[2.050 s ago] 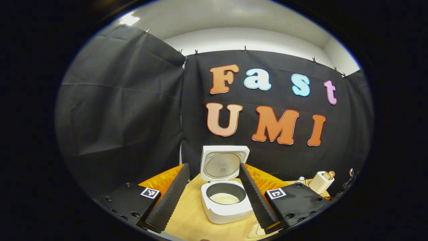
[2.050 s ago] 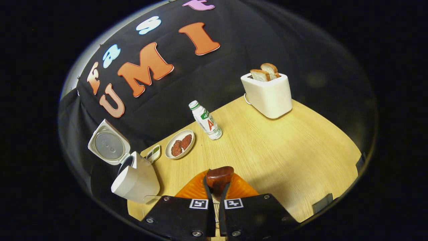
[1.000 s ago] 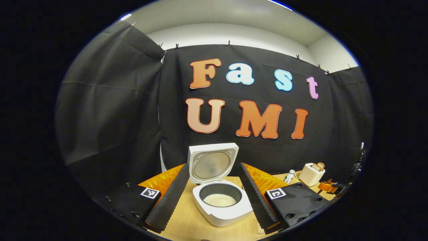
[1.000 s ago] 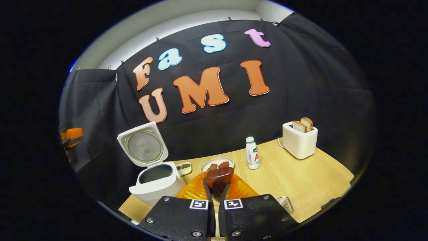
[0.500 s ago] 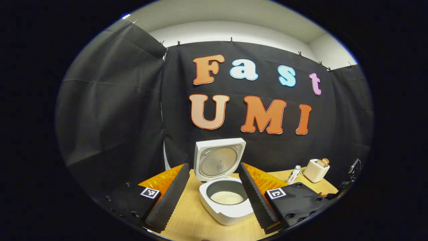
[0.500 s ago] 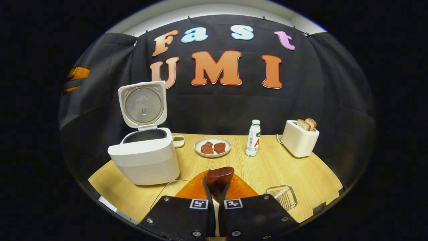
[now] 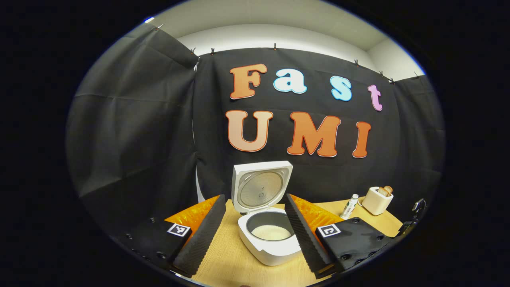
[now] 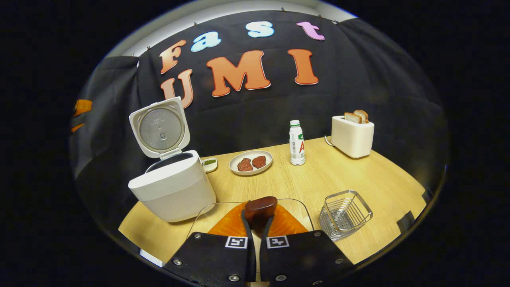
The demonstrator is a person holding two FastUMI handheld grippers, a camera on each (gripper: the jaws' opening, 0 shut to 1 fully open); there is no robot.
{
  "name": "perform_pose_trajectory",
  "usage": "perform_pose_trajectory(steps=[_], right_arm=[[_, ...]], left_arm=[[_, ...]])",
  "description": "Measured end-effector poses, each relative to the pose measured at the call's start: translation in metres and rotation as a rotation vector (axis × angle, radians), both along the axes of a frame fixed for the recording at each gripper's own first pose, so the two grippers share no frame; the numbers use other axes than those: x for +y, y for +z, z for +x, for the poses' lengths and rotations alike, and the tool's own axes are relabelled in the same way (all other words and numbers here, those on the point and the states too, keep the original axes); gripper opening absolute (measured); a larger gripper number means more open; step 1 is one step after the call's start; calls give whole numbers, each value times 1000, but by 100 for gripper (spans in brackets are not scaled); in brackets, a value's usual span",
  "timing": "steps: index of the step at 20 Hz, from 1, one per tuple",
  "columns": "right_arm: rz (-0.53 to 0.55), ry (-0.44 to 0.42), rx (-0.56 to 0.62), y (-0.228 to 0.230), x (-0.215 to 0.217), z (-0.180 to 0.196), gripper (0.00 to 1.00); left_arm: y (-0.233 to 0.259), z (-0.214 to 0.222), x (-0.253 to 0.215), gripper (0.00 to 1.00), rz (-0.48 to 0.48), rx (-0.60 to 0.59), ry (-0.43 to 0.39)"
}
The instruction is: Close the left gripper, press the button to open the rice cooker; take a wooden spoon from the chopstick holder with the right hand, scoop a spoonful of rice and pour it into the rice cooker, then put the wooden spoon back into the chopstick holder.
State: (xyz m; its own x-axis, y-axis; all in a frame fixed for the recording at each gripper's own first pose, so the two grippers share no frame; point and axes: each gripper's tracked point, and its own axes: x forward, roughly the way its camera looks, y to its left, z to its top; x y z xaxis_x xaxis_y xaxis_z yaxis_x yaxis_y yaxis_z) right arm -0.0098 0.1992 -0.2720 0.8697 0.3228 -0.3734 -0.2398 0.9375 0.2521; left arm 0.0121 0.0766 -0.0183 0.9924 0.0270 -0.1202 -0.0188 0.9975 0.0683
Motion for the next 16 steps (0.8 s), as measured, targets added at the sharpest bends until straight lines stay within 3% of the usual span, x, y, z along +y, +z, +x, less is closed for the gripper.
perform_pose_trajectory(steps=[8,16], right_arm=[[305,-28,111,-7,29,-1,3],[449,-84,193,-20,41,19,3]], left_arm=[[-7,-5,6,100,2,22,10],[-15,-6,13,100,-3,46,25]])
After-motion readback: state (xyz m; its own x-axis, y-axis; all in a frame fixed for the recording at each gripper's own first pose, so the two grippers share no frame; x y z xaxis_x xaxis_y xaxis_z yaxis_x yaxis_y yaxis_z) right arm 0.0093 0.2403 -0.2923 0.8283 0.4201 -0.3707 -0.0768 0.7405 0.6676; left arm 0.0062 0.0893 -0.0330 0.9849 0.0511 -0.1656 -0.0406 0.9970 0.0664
